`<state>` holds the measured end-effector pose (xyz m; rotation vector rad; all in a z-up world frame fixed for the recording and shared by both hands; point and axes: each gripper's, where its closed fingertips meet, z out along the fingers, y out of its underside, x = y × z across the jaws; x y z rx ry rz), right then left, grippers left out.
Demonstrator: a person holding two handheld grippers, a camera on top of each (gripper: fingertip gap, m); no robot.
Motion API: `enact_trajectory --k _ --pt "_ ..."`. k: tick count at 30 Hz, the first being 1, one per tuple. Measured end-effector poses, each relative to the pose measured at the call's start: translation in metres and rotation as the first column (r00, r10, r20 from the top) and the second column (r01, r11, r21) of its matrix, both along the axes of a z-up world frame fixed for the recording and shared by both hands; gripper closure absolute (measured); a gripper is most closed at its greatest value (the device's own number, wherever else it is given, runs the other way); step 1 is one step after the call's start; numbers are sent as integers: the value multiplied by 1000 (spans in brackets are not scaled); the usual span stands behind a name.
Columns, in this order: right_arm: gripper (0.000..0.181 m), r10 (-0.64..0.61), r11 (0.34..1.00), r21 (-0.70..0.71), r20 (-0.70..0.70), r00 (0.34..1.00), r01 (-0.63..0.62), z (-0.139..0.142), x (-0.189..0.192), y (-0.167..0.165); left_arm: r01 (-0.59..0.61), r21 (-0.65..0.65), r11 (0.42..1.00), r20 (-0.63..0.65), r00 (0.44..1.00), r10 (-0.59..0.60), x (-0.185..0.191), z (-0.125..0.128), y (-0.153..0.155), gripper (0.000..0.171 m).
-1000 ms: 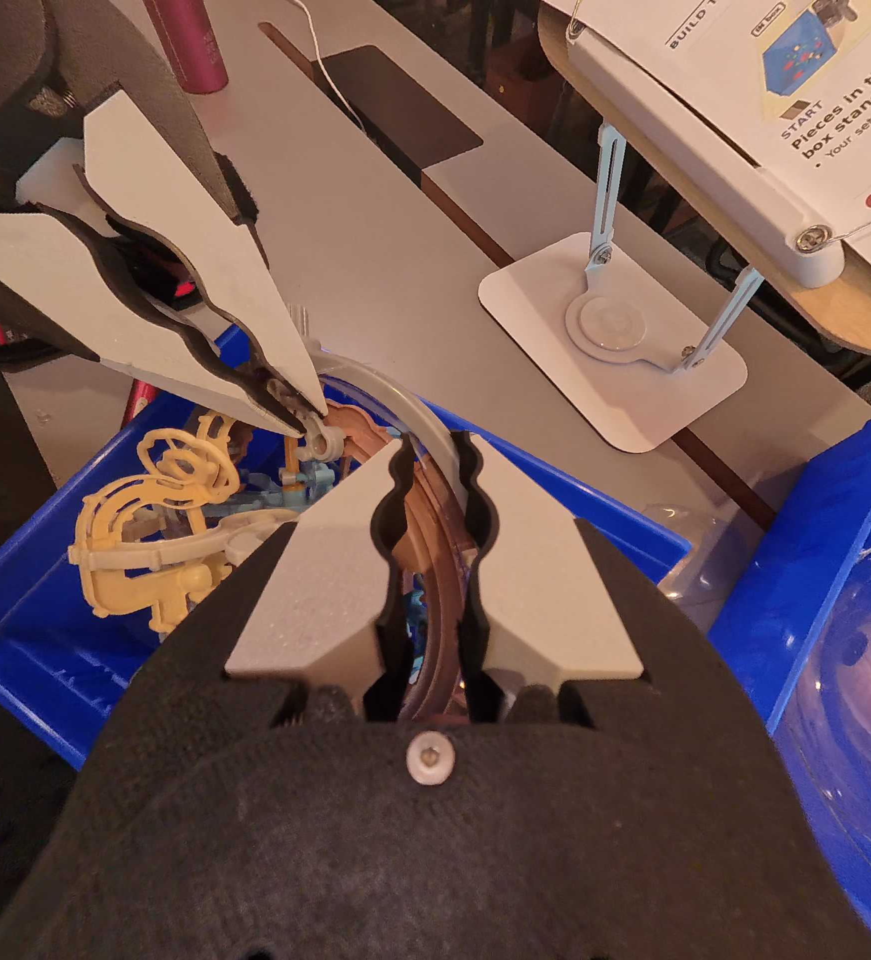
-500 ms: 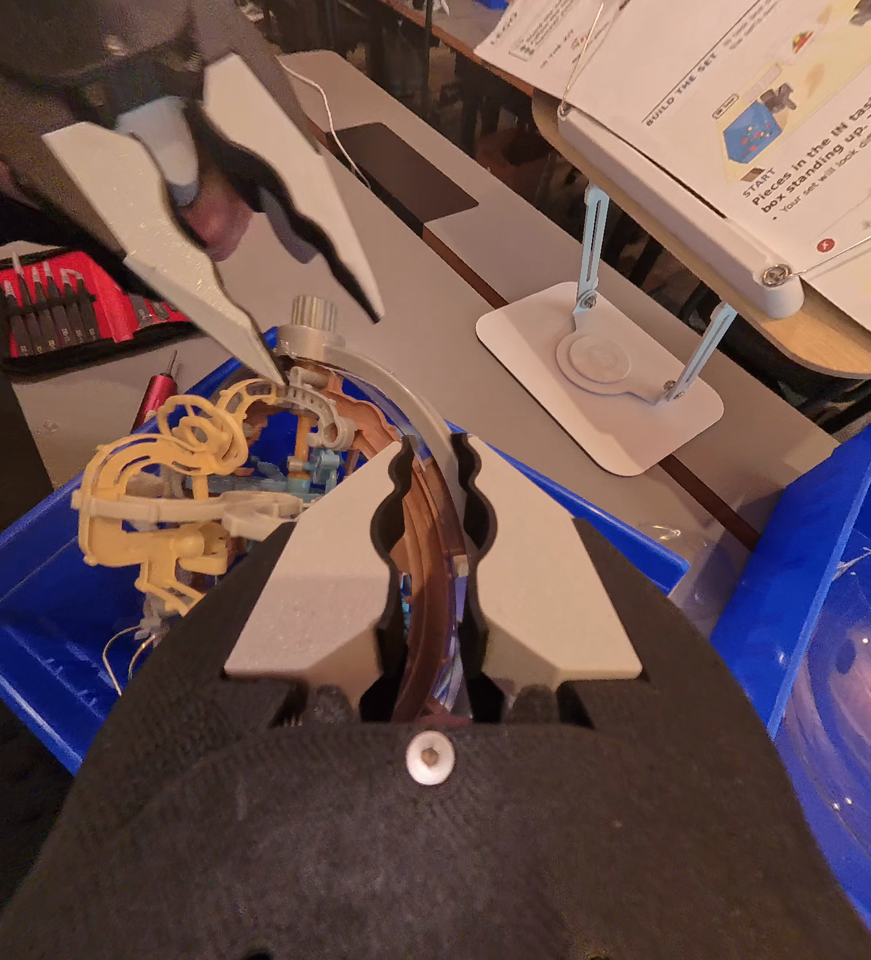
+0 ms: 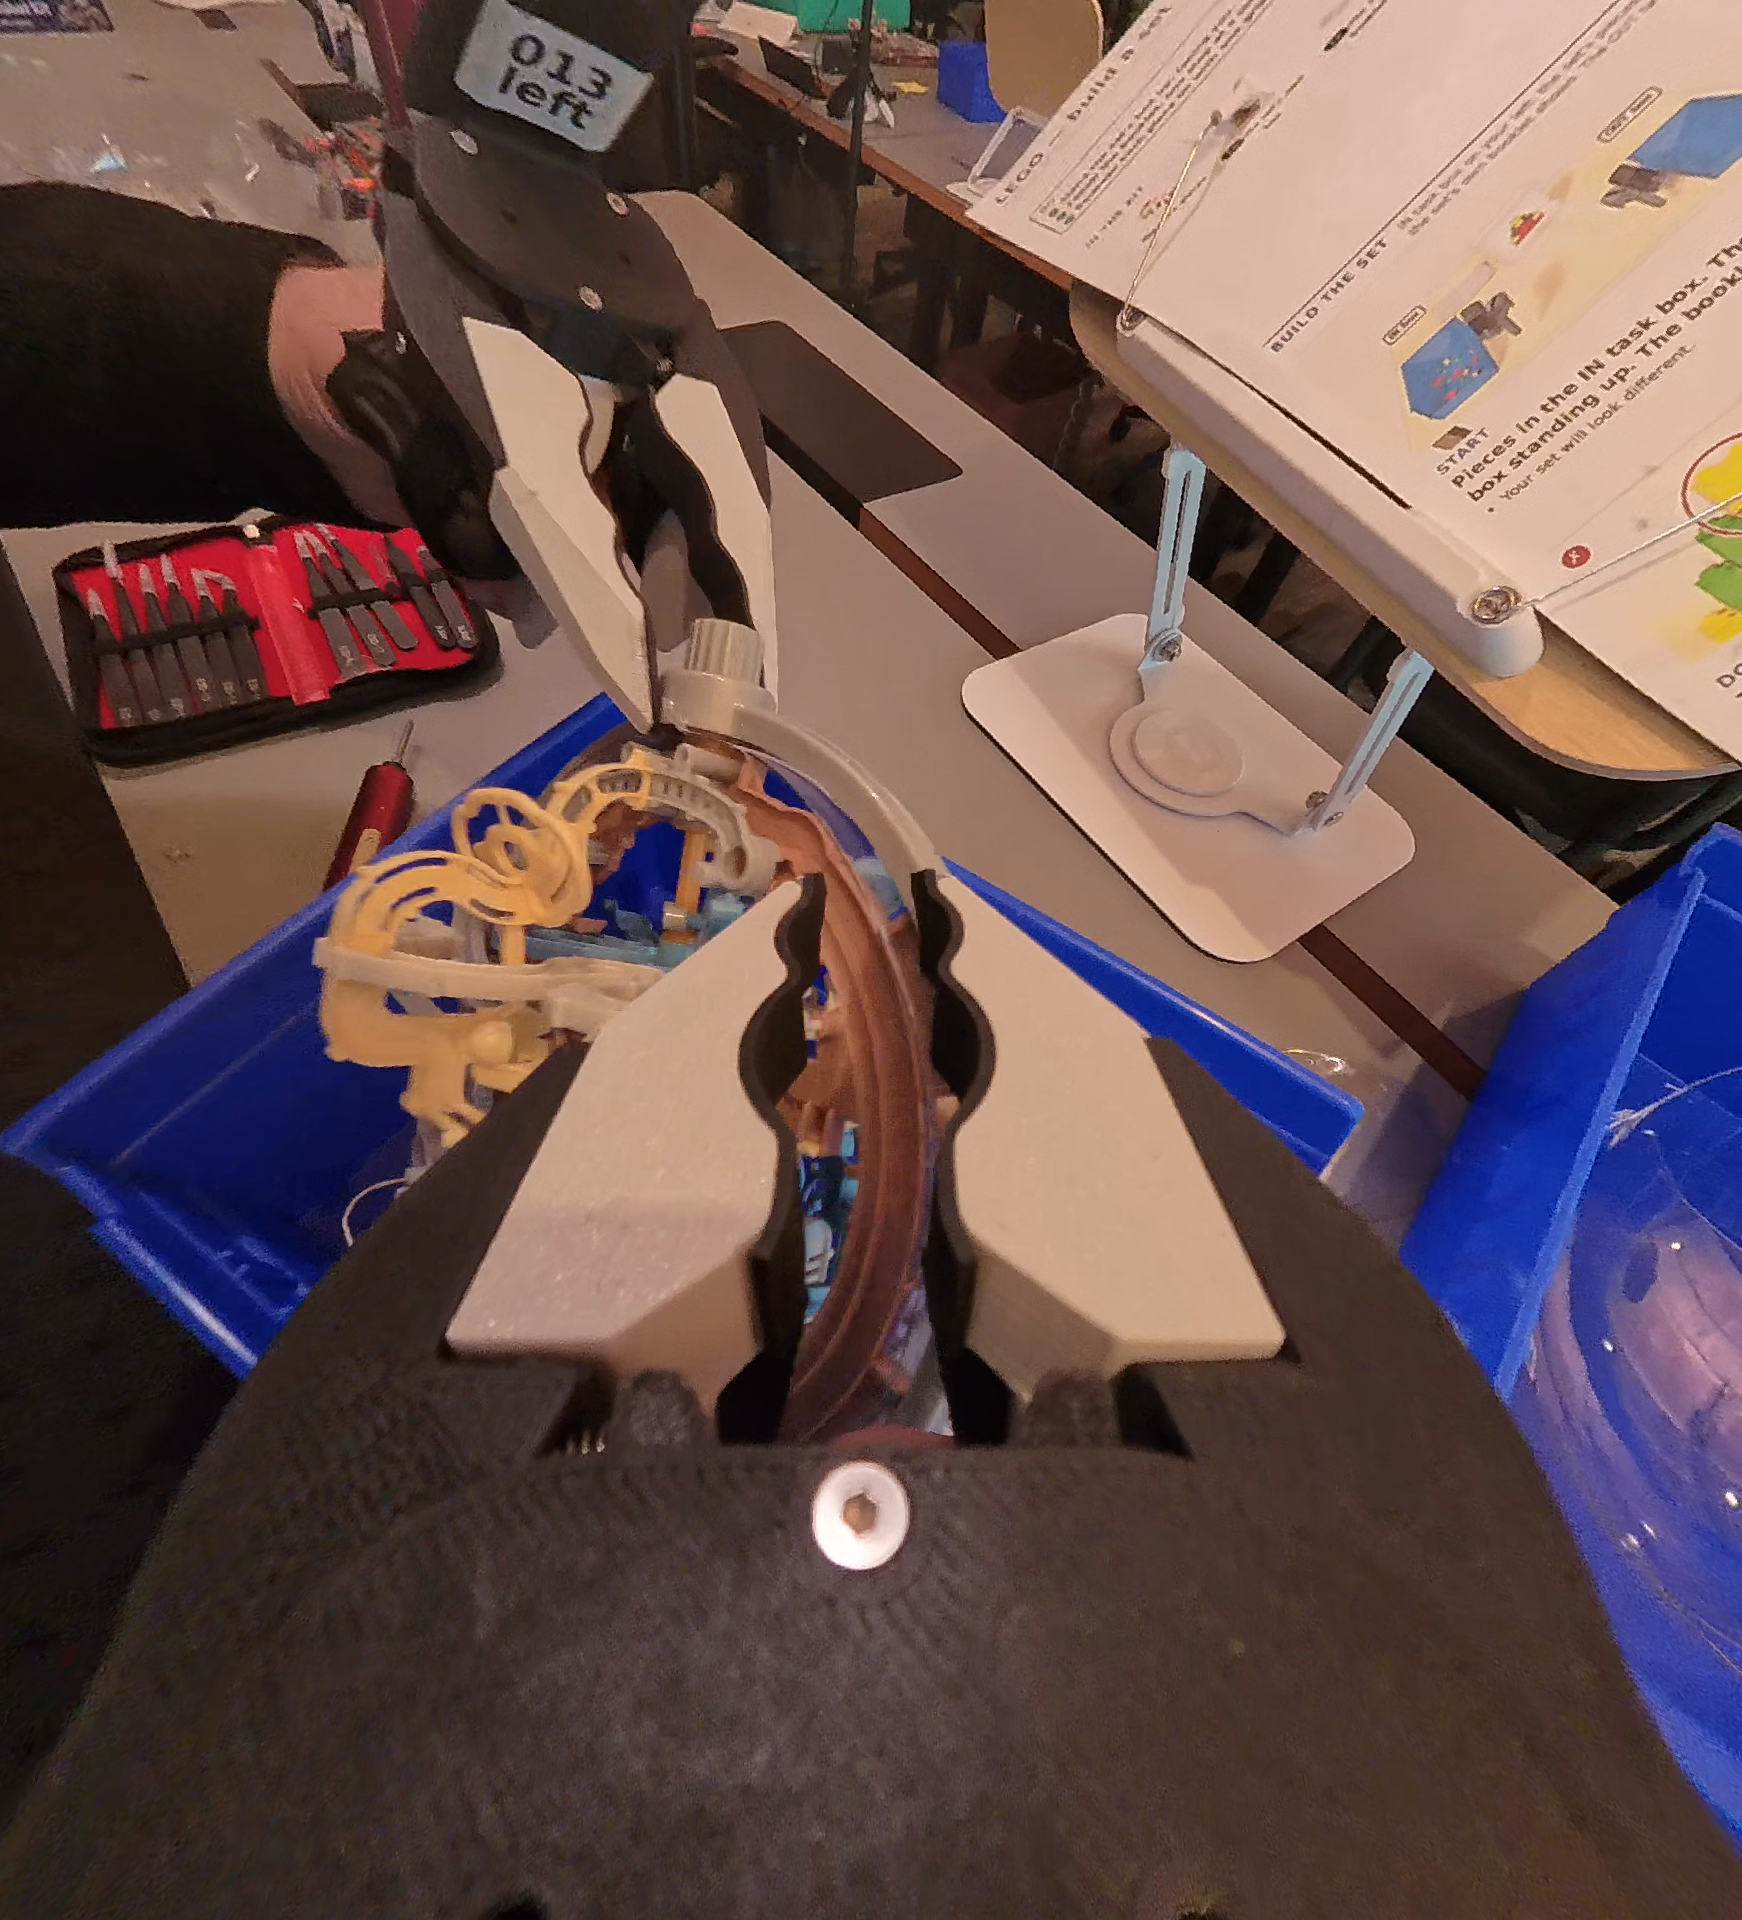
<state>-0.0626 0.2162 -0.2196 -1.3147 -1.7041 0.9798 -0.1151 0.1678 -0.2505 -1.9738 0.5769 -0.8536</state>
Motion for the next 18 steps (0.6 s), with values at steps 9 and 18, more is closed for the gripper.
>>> enact_trajectory --k 9,18 --pt "150 25 999 27 51 998 -26 6 15 -27 -105 -148 983 109 987 122 -5 -3 14 143" --pt "139 -77 995 64 106 991 70 1 4 -51 -188 -224 956 154 962 225 2 -2 11 143"
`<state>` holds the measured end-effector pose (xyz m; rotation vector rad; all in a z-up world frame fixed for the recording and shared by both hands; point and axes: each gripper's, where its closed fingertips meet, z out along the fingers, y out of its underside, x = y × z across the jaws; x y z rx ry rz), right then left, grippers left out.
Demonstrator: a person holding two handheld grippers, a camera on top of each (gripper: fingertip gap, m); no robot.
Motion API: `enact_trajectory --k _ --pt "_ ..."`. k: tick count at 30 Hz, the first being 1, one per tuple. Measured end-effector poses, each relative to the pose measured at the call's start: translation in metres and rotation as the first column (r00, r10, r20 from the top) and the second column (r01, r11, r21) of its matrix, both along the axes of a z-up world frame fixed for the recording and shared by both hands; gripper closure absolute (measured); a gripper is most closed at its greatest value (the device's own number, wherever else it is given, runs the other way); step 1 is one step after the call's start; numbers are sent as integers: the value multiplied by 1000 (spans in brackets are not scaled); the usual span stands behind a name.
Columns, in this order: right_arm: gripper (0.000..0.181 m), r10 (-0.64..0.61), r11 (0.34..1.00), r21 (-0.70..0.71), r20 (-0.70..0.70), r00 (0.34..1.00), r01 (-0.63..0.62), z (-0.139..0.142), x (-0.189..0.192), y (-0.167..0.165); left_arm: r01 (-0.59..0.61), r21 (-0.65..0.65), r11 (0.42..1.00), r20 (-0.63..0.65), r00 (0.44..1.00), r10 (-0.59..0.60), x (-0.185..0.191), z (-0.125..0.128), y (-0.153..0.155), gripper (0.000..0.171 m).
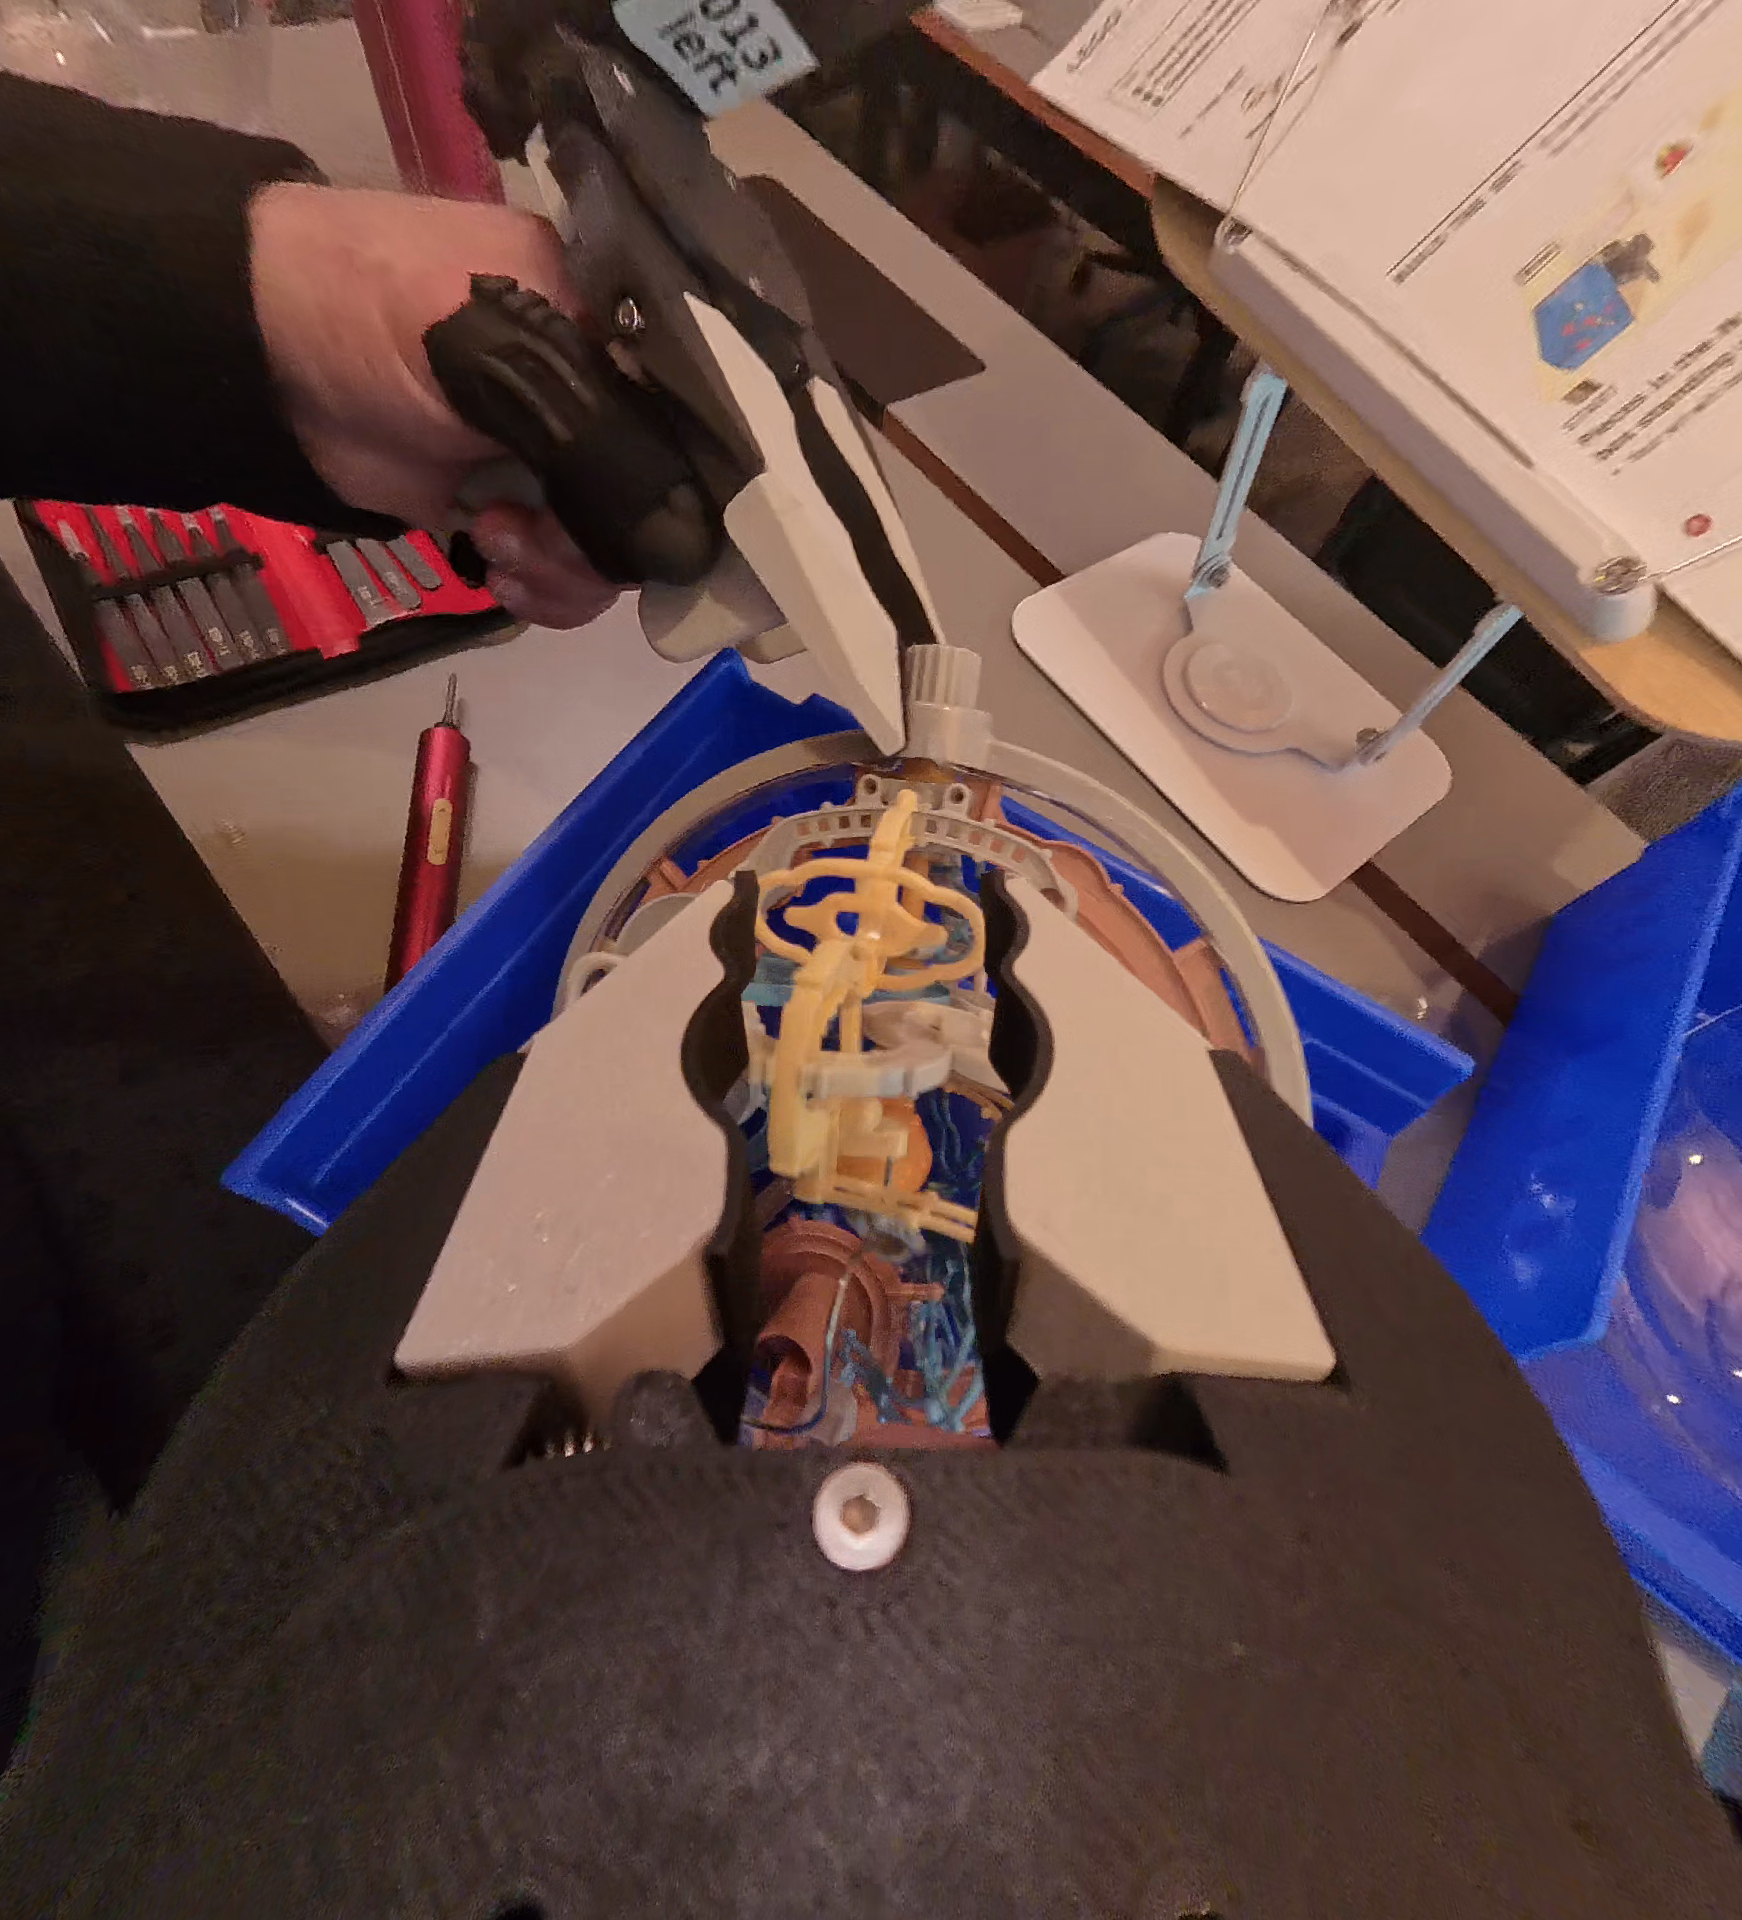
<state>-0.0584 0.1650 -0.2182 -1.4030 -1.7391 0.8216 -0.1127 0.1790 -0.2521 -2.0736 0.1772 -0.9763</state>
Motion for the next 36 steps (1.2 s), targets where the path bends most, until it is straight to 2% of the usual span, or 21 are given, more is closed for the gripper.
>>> enact_trajectory --k 5,8,10,12,14,19,20,22,24,29,31,36 --pt "157 -65 998 26 93 994 63 -17 -11 -1 -58 36 998 -101 993 61 11 9 -4 143" --pt "157 -90 995 50 140 986 84 -23 -11 -3 -61 69 996 -150 986 71 20 13 -6 143" --pt "178 -109 994 18 122 987 107 -17 -7 1 -33 99 995 -156 987 49 28 19 -10 144" --pt "178 -104 994 -34 97 990 108 -15 -3 4 -28 118 993 -199 979 51 30 20 -11 145" --pt "179 -105 994 -2 84 991 106 -14 0 5 -22 130 991 -177 983 45 33 23 -12 145" --pt "179 -105 991 -86 27 994 107 -7 6 4 -19 187 982 -199 978 57 39 31 -11 145" --pt "179 -99 989 -107 12 995 99 -5 7 4 -17 205 979 -204 977 60 41 34 -10 143" --pt "179 -82 987 -140 -3 997 81 -4 8 1 -32 216 976 -185 980 73 43 40 -5 129" --pt "179 -86 990 -117 -13 996 84 -3 7 0 -3 202 979 -193 980 43 49 37 -3 139" --pt "179 -98 994 -47 -44 994 96 -3 7 4 -29 258 966 -226 970 89 49 35 4 141" --pt "179 -110 994 -19 -66 992 109 -3 7 4 -55 273 960 -189 976 110 47 35 5 141" --pt "179 -126 990 -85 -118 985 116 0 10 4 -71 329 942 -171 976 134 48 40 6 141"
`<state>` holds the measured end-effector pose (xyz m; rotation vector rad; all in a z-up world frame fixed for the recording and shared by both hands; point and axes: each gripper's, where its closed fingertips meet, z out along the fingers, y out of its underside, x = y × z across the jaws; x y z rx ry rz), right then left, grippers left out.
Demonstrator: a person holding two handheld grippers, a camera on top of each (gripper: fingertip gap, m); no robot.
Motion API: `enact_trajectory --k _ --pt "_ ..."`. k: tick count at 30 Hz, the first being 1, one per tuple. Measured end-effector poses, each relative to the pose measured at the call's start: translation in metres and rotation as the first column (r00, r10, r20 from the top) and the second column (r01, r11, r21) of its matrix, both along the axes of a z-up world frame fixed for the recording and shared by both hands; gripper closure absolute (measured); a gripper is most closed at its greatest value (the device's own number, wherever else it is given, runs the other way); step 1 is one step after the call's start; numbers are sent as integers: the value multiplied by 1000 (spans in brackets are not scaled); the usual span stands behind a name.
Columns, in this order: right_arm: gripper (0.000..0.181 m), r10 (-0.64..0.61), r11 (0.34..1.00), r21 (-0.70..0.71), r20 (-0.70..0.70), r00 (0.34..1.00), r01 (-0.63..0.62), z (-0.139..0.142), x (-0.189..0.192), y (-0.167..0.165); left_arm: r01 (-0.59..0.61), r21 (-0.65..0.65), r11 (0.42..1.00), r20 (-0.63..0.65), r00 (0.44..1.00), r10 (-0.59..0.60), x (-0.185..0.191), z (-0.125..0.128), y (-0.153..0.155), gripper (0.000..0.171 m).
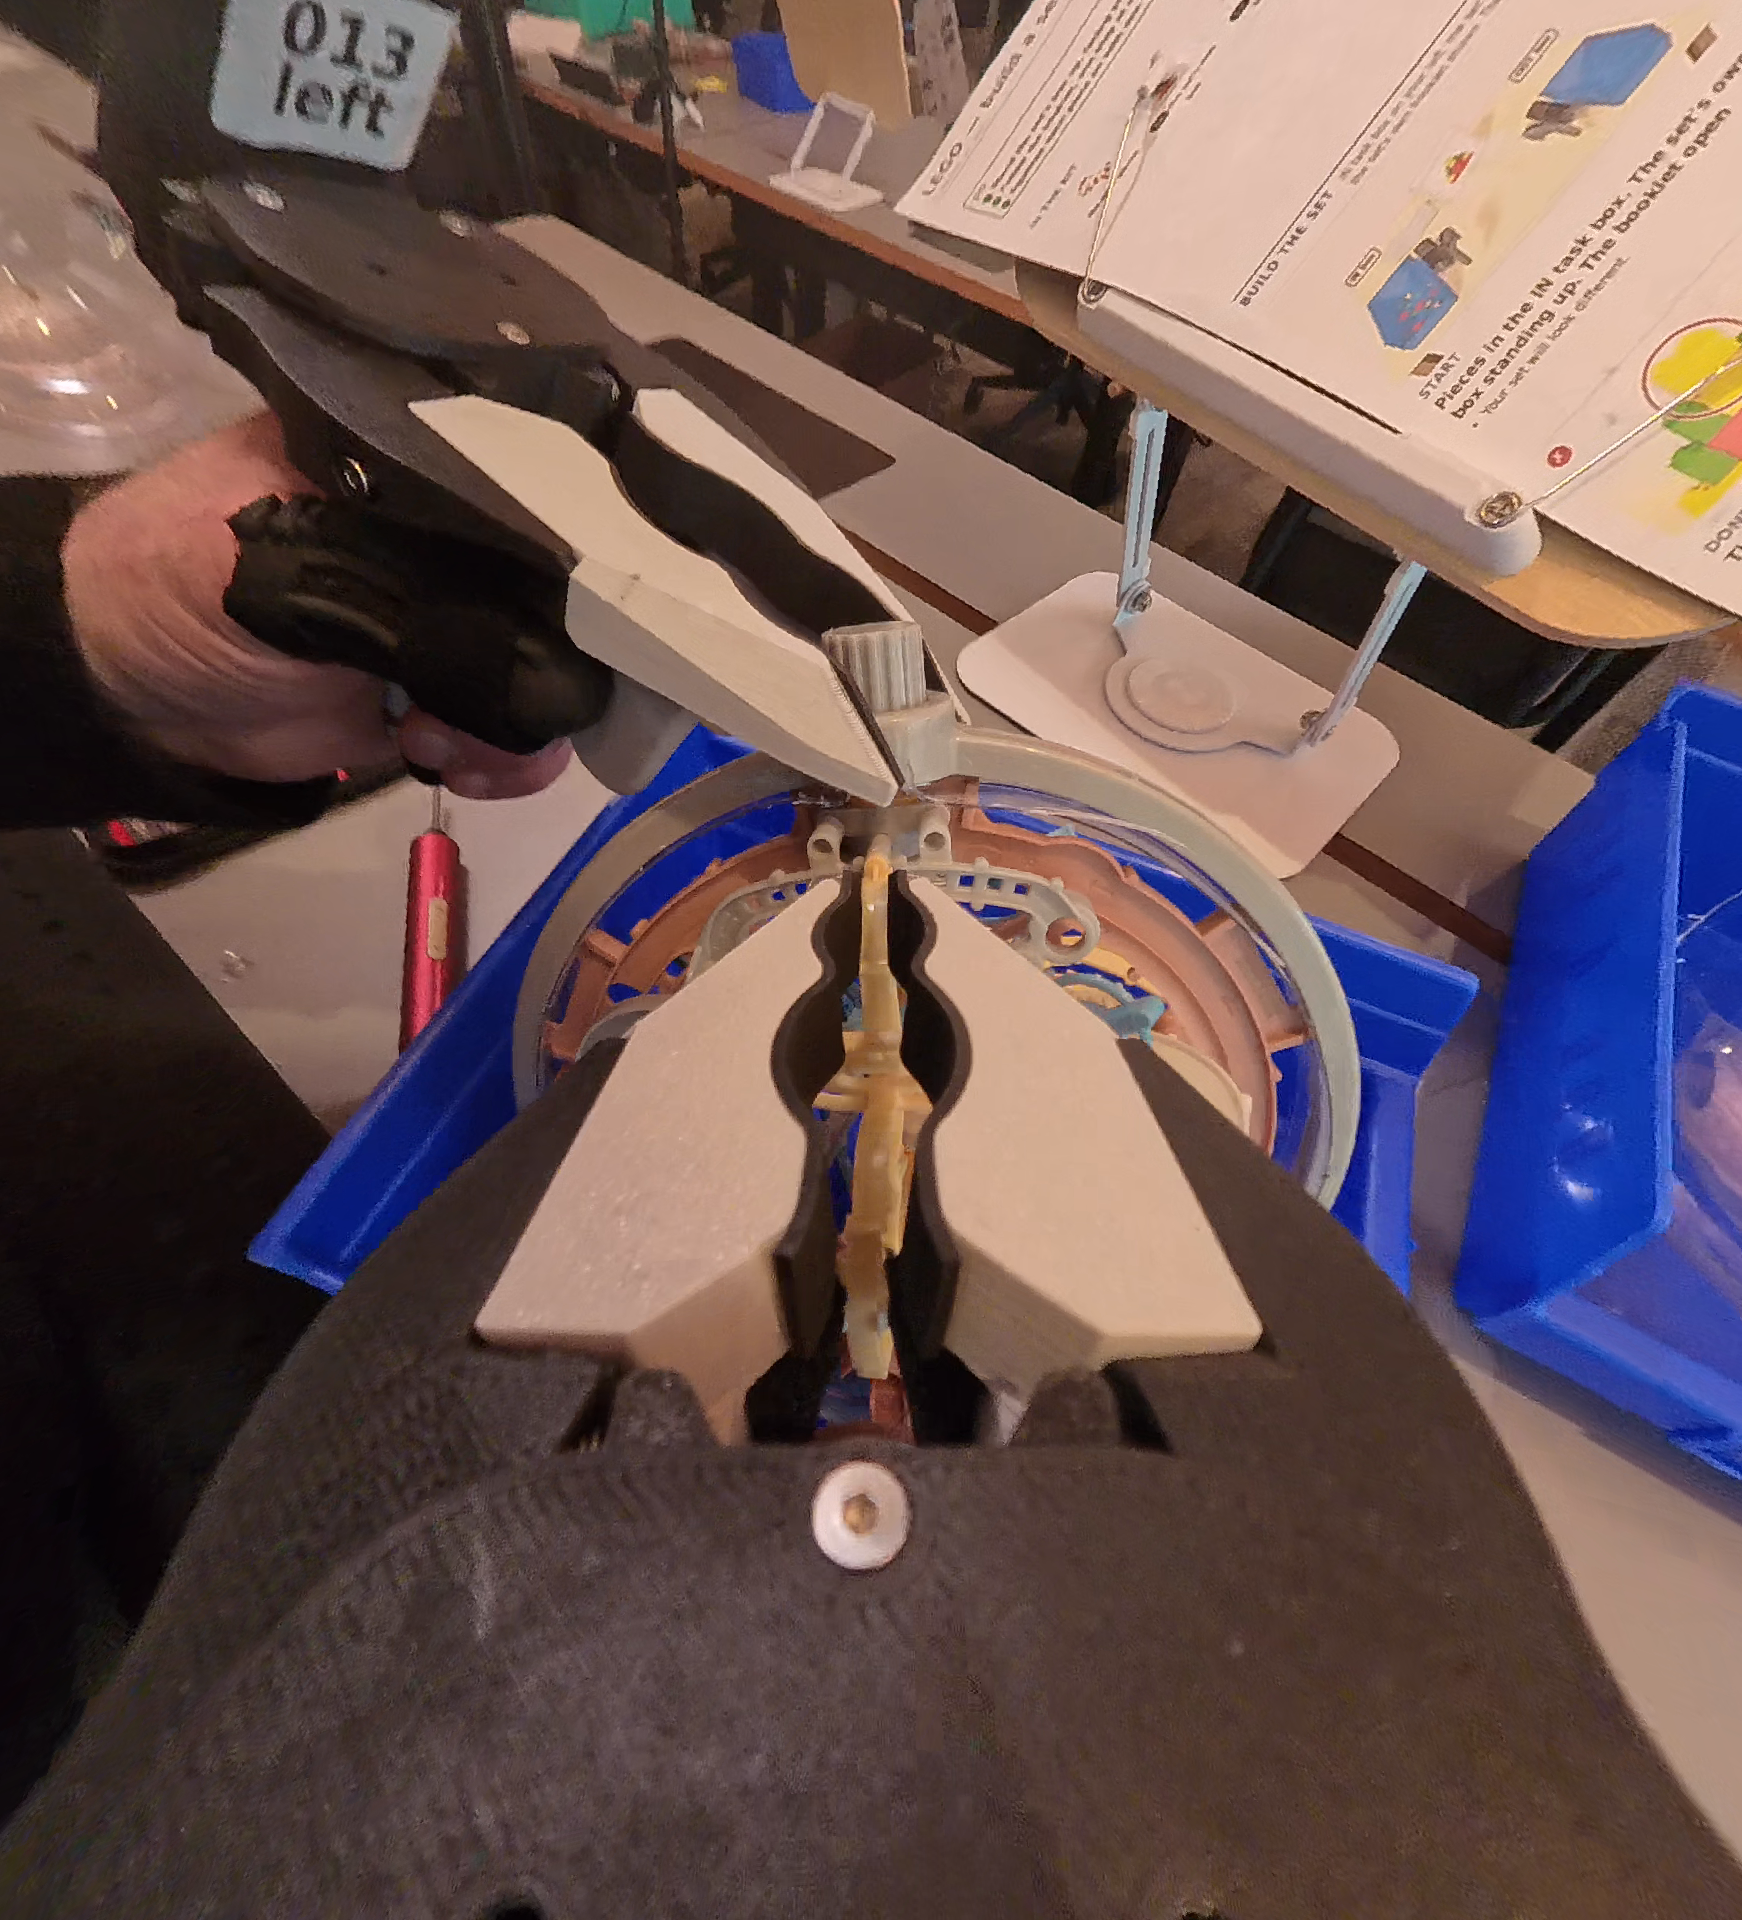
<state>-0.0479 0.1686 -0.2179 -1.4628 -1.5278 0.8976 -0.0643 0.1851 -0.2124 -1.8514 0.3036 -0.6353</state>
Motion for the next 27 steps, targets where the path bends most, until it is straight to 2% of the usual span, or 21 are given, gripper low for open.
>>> enact_trajectory --k 11,13,15,16,17,18,19,22,23,26,27 --pt "179 -36 999 7 -64 997 37 3 7 -3 -6 31 1000 110 994 3 3 4 1 141" --pt "179 -32 999 -27 -95 995 30 5 10 -6 -3 32 999 112 994 -1 4 4 0 141" --pt "181 -27 999 -50 -171 985 18 19 20 -9 -167 -13 986 95 981 167 -40 -10 7 142" --pt "181 -48 999 -20 -138 989 46 13 25 -5 -182 -51 982 226 956 189 -62 -12 5 141" --pt "181 -47 999 -14 -101 994 46 5 27 -5 -197 -27 980 244 949 198 -69 -5 2 141" --pt "181 -32 999 -38 -97 995 28 3 26 -9 -169 12 985 110 980 167 -57 1 -1 141" --pt "181 -20 998 -58 -103 994 14 6 23 -11 -156 48 987 51 987 154 -48 11 0 141" --pt "181 -36 999 -4 -129 991 36 18 14 -6 -170 17 985 53 984 168 -54 6 5 141" --pt "172 -47 999 13 -101 994 49 13 12 -2 -165 8 986 72 984 164 -54 6 3 141" --pt "158 -31 998 47 -44 999 33 5 3 -3 -150 31 988 31 988 149 -45 9 1 141" --pt "160 -30 998 58 0 1000 30 0 1 -4 -142 41 989 19 990 142 -43 10 1 141"
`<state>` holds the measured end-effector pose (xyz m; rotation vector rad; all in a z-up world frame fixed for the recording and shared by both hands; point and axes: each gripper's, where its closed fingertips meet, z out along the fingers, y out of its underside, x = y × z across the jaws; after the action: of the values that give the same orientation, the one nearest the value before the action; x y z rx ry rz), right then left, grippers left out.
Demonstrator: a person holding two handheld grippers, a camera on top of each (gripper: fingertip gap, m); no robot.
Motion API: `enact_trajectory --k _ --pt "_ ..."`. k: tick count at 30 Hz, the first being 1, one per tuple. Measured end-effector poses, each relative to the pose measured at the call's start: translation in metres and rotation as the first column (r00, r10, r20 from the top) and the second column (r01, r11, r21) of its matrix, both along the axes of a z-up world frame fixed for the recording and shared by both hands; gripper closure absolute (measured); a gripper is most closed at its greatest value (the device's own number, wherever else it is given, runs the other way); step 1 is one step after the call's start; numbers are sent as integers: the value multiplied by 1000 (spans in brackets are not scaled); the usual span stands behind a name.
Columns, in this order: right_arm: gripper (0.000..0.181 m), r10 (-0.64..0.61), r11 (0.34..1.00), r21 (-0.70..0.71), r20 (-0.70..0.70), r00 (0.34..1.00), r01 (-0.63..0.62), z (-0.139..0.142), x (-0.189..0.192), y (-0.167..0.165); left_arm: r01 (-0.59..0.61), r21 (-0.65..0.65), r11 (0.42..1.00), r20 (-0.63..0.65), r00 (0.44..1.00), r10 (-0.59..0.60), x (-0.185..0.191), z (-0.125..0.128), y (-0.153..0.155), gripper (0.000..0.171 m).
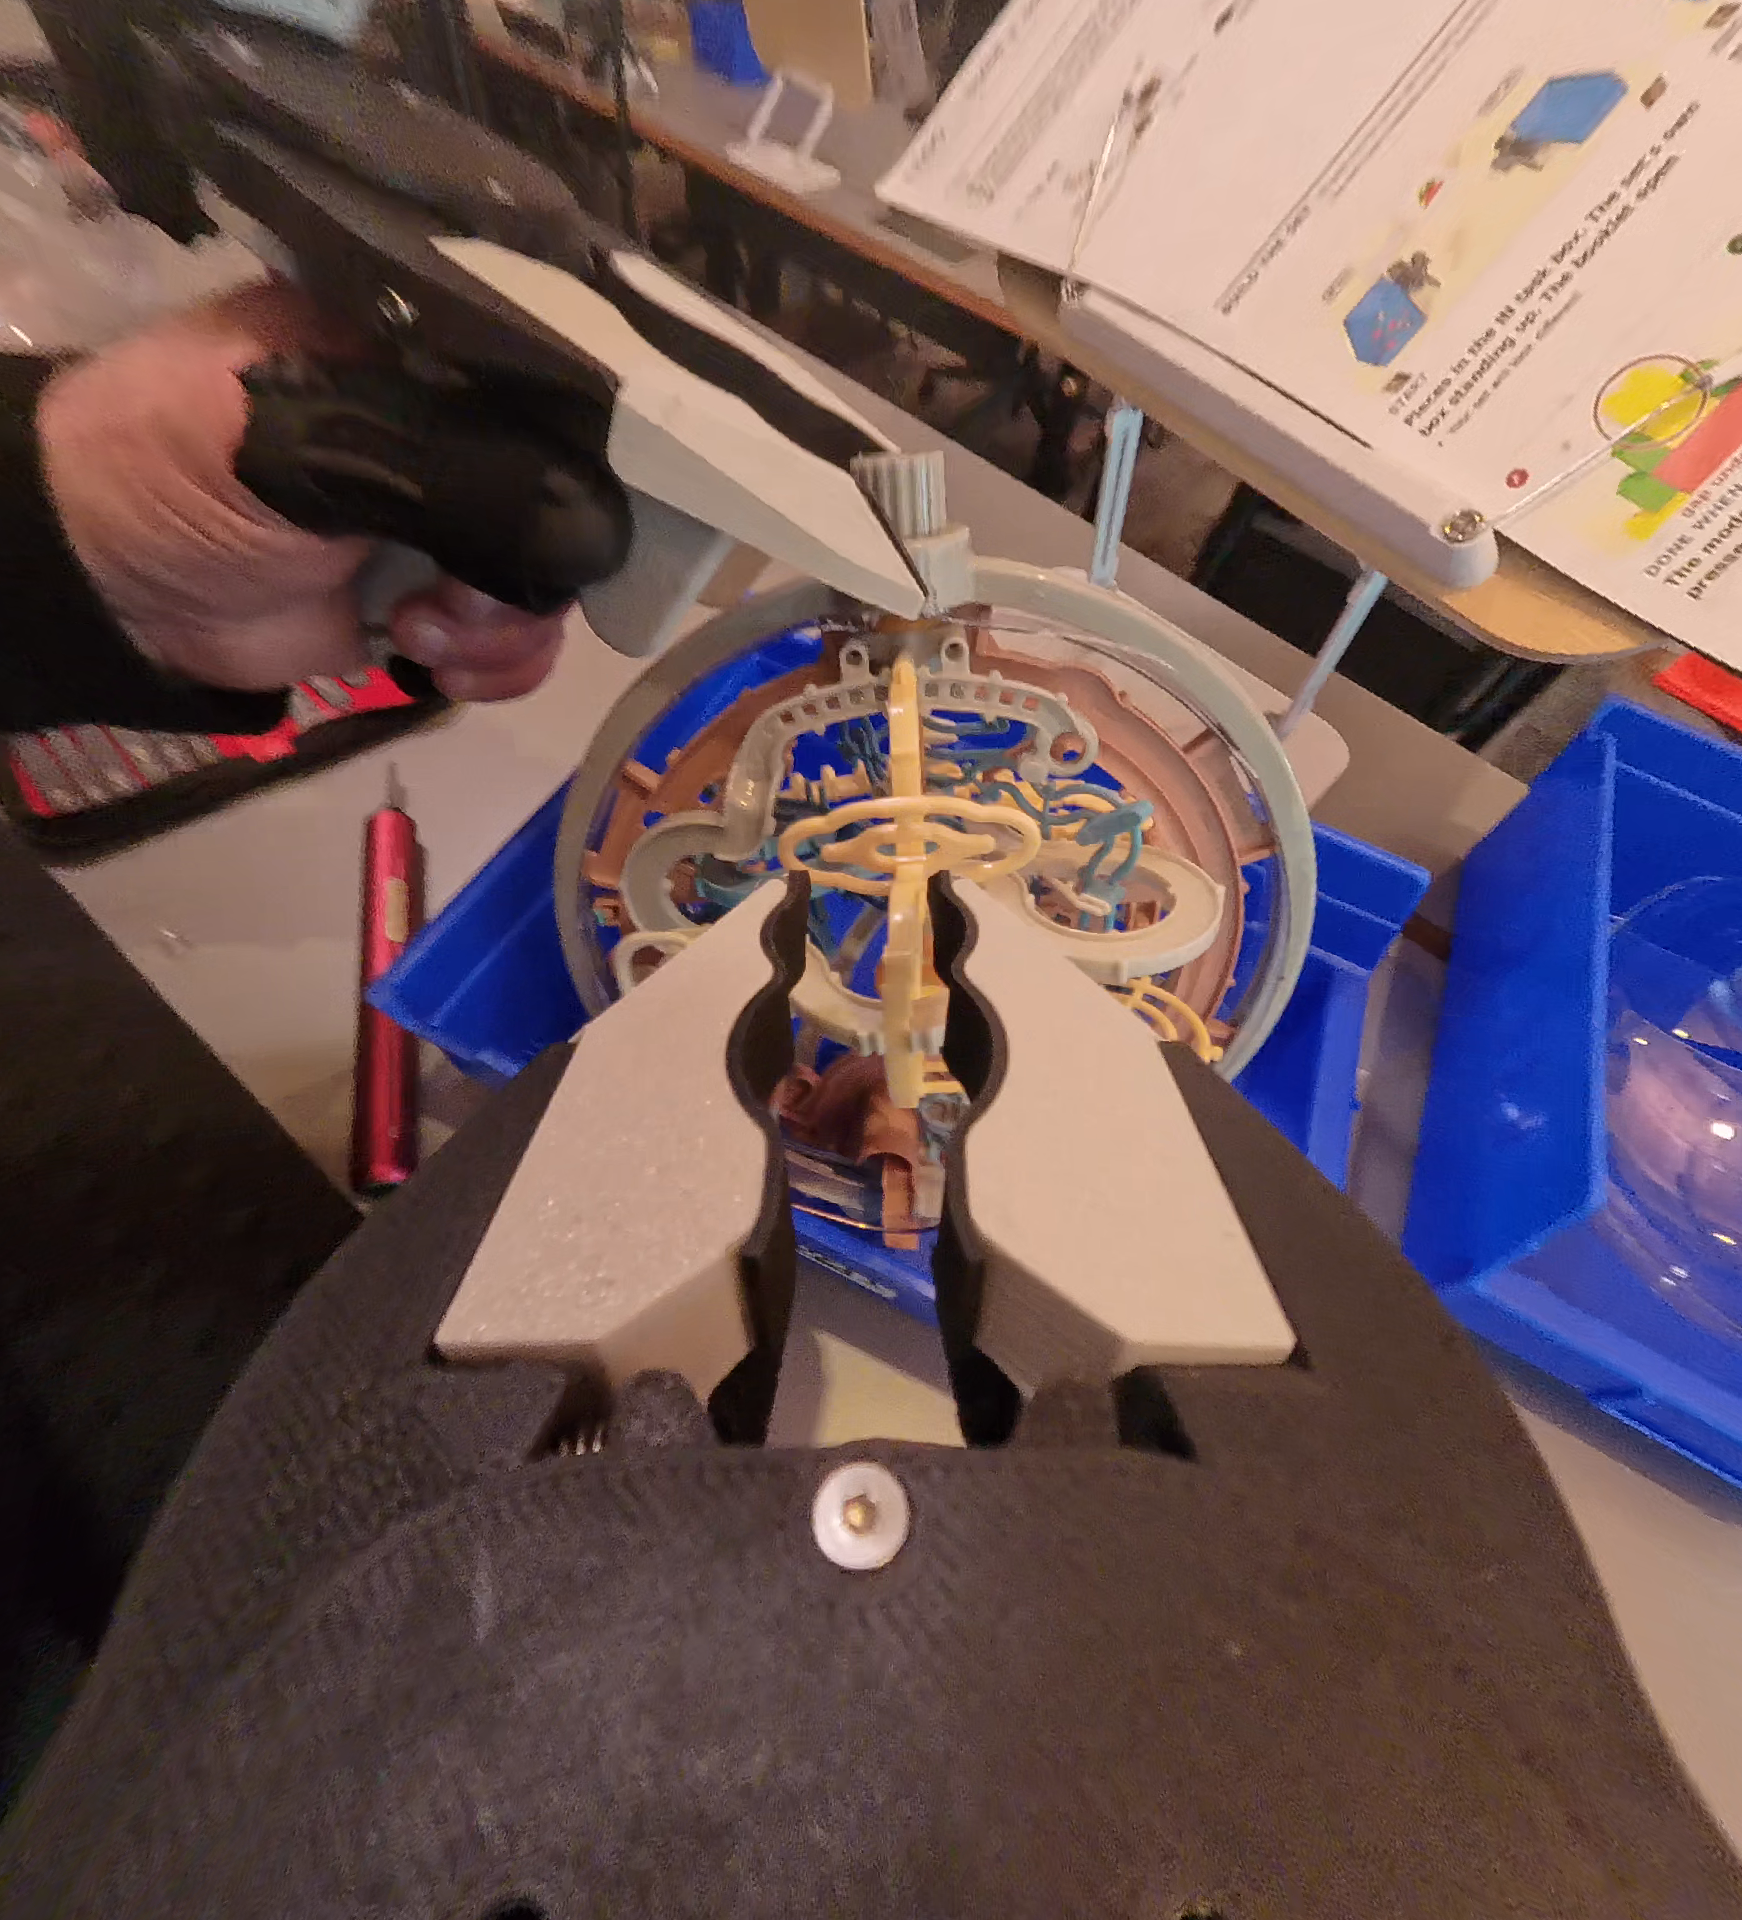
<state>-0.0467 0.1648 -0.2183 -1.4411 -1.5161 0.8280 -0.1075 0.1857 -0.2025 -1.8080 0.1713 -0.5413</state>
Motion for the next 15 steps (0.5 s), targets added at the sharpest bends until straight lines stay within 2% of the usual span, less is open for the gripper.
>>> enact_trajectory --k 2,5,8,12,15 --pt "152 -20 999 30 70 997 18 -12 -2 4 4 11 1000 -6 1000 -4 2 1 -1 141" --pt "170 -4 999 42 141 990 -2 -27 -4 6 19 26 999 9 1000 -20 5 1 -2 141" --pt "178 -28 993 115 137 990 12 -27 -5 11 30 54 998 -1 1000 -30 7 3 -5 141" --pt "178 -42 974 226 109 993 16 -28 -6 3 21 70 997 12 1000 -22 6 2 -9 140" --pt "178 -57 968 247 63 996 40 -28 -7 1 -3 86 996 30 1000 0 3 1 -10 140"
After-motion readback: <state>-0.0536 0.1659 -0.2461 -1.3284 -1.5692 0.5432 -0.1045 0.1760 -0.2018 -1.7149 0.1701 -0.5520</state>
